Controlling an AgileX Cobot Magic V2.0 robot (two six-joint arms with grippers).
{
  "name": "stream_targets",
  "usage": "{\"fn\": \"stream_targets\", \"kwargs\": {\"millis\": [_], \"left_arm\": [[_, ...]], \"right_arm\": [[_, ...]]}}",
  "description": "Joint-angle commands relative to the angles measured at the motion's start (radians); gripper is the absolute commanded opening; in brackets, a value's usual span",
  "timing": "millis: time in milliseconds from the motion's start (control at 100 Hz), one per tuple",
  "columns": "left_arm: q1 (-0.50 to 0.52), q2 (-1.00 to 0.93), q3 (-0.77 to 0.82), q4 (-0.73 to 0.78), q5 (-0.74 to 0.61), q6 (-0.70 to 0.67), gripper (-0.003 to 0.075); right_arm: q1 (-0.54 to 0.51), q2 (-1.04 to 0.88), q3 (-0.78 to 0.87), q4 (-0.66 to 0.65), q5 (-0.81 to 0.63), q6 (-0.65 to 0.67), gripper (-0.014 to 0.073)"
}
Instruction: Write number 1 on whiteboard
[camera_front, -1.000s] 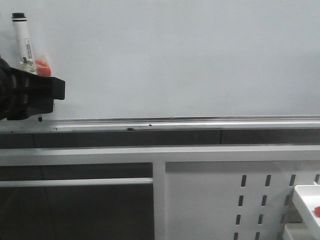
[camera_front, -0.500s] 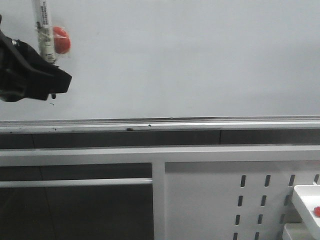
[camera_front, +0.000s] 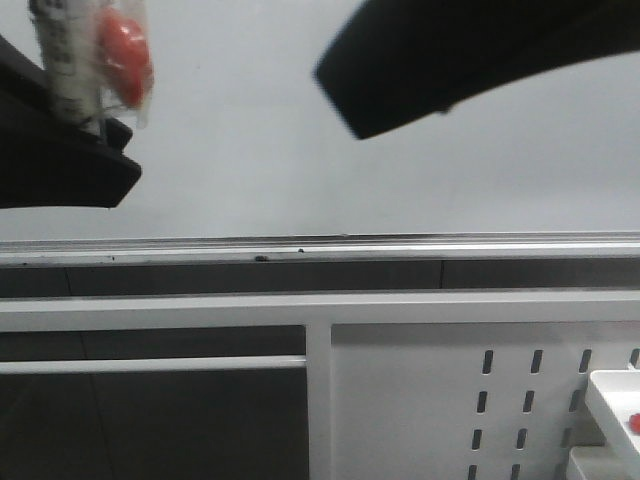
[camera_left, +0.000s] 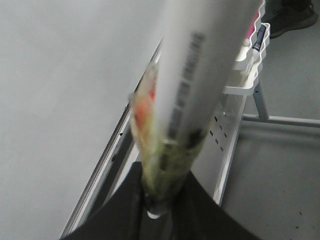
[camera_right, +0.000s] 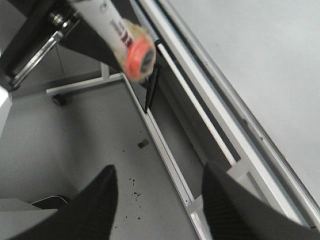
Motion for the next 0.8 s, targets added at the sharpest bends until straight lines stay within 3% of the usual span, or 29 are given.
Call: {"fn": "stream_targets", "kwargs": {"millis": [0, 250, 550, 790], "left_arm": [[-0.009, -0.033, -0.029, 0.034, -0.03, -0.003, -0.002], [-0.009, -0.054, -0.029, 0.156, 0.047, -0.003, -0.002], [-0.009, -0.054, -0.029, 0.215, 0.049, -0.003, -0.002], [-0.009, -0.054, -0.029, 0.22, 0.046, -0.003, -0.002]], "right_arm": [[0.004, 0.059, -0.09, -0.015, -0.07, -0.011, 0.0412], [0.049, 0.137, -0.168, 0.012, -0.174, -0.011, 0.0416], [0.084, 0.157, -0.167, 0.041, -0.291, -0.011, 0.0412], [0.092, 0.162, -0.167, 0.065, -0.286, -0.011, 0.0412]]}}
